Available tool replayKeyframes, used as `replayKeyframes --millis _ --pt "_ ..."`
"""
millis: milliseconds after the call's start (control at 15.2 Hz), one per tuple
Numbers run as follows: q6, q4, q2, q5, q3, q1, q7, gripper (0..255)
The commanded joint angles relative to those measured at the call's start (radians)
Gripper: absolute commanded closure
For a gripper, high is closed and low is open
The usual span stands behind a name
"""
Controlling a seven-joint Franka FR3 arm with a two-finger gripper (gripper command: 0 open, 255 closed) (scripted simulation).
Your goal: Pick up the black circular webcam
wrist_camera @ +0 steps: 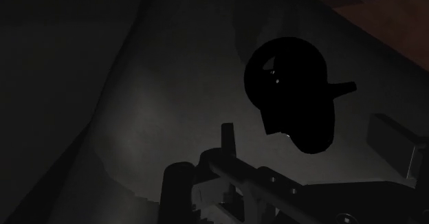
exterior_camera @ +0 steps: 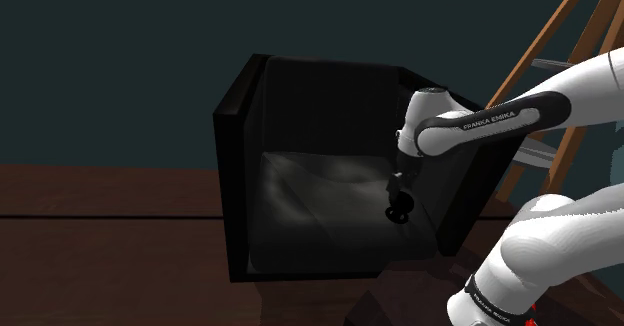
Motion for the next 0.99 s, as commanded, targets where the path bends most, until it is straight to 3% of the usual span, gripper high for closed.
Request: replayKeyframes --millis 0,198,264,924 --pt "0.043 -0.014 0.028 -0.003 -0.002 -0.002 0.001 0" --pt "0.073 -0.025 0.047 -0.005 -0.003 -0.002 0.002 0" --pt "0.071 -0.025 0.046 -0.006 -0.004 -0.003 0.001 255" --pt "0.053 -0.018 0.035 -0.004 -0.002 -0.002 0.001 255"
